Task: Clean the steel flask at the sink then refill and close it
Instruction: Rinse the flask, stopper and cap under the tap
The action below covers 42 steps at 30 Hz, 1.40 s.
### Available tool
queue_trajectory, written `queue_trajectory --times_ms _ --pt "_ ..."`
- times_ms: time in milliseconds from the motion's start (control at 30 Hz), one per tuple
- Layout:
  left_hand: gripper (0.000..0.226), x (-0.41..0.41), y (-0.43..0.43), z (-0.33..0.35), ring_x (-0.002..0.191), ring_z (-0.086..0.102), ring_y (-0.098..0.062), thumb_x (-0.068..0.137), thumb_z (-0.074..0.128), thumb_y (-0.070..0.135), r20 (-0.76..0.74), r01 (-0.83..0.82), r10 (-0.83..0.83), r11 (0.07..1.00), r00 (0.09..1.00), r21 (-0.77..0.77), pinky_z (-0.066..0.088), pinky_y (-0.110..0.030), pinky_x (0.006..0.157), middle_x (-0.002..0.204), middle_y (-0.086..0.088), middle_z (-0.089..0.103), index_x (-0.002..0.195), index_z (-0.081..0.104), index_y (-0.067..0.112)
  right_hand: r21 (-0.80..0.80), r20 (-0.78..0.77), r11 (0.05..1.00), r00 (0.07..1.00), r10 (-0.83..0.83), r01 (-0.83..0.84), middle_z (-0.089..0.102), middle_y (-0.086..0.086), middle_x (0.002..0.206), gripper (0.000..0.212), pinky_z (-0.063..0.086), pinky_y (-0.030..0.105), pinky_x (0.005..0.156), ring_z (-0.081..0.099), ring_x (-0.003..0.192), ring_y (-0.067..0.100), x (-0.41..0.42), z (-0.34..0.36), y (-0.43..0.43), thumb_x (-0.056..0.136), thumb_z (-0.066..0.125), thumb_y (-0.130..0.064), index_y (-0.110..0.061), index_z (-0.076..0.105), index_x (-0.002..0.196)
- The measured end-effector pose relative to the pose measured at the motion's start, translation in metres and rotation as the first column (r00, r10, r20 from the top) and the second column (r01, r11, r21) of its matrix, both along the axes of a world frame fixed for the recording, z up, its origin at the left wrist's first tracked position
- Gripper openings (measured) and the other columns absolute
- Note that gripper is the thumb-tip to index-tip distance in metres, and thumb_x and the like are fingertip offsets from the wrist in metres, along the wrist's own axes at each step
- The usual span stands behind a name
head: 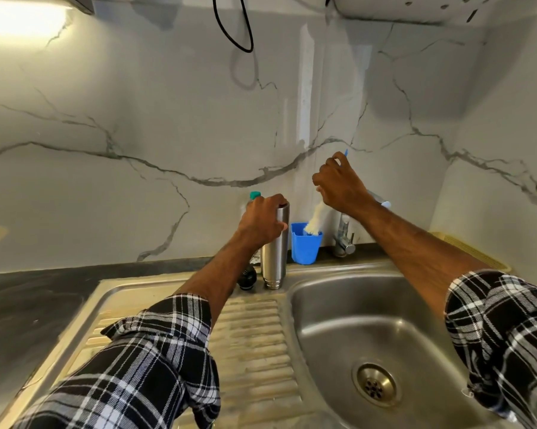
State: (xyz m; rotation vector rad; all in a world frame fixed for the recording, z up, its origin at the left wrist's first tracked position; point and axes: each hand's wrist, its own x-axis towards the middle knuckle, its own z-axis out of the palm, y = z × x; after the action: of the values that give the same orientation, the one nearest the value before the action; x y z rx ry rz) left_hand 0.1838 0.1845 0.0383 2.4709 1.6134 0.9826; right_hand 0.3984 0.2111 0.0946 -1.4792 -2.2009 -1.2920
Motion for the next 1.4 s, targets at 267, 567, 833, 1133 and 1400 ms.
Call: queue_trajectory --times_ms 267,567,833,1133,1400 --pt "0.071 -0.002 -0.001 0.020 0.104 0.063 -0.031 0.079 0.082 0.025 -0.090 -0.033 0.029 0.999 0.996 -0.042 0.054 -0.037 0.081 0.117 -0.013 0.062 0.135 0.042 0.009 0.007 -0.518 0.951 0.813 0.267 -0.308 0.066 0.002 0.082 0.008 0.044 0.033 0.084 0.057 0.082 0.019 -0.028 -0.050 -0.070 0.092 0.058 -0.016 -0.014 0.066 0.091" --pt "0.056 -0.009 -0.047 0.034 0.092 0.059 -0.024 0.052 0.093 0.046 -0.226 0.079 -0.097 0.993 0.969 -0.087 0.044 -0.031 0.070 0.091 -0.001 0.063 0.089 0.065 0.014 -0.418 -0.626 0.368 -0.030 -0.779 -0.831 0.074 0.020 0.107 0.056 0.059 0.037 0.087 0.073 0.096 0.027 -0.029 -0.134 -0.164 0.099 0.055 -0.047 0.004 0.065 0.119" --pt "0.077 -0.003 -0.130 0.003 0.105 0.050 -0.008 0.057 0.094 0.038 0.046 0.340 -0.353 0.924 0.934 0.176 0.032 -0.002 0.087 0.119 0.002 0.054 0.122 0.057 0.021 0.413 0.062 0.685 -0.731 -0.679 -0.601 0.051 0.041 0.133 0.086 0.050 0.060 0.092 0.058 0.117 0.053 -0.008 -0.130 -0.188 0.090 0.068 -0.048 0.014 0.037 0.141" --pt "0.073 0.017 -0.140 -0.062 0.110 0.048 -0.008 0.071 0.089 0.045 -0.042 0.333 -0.340 0.936 0.940 -0.117 0.042 -0.022 0.095 0.125 0.006 0.043 0.125 0.044 0.021 0.198 -0.509 0.815 -0.768 -0.389 -0.544 0.066 0.019 0.122 0.071 0.058 0.051 0.088 0.066 0.110 0.035 0.040 -0.120 -0.178 0.077 0.084 -0.030 -0.010 0.051 0.135" --pt "0.039 0.066 -0.088 -0.065 0.116 0.049 -0.015 0.089 0.075 0.029 -0.094 0.242 -0.262 0.953 0.960 -0.181 0.042 -0.033 0.104 0.124 -0.002 0.053 0.121 0.058 0.016 -0.095 -0.876 0.909 -0.400 -0.270 -0.406 0.059 -0.001 0.117 0.079 0.057 0.045 0.090 0.063 0.105 0.022 0.064 -0.153 -0.149 0.068 0.090 -0.032 -0.021 0.050 0.136"
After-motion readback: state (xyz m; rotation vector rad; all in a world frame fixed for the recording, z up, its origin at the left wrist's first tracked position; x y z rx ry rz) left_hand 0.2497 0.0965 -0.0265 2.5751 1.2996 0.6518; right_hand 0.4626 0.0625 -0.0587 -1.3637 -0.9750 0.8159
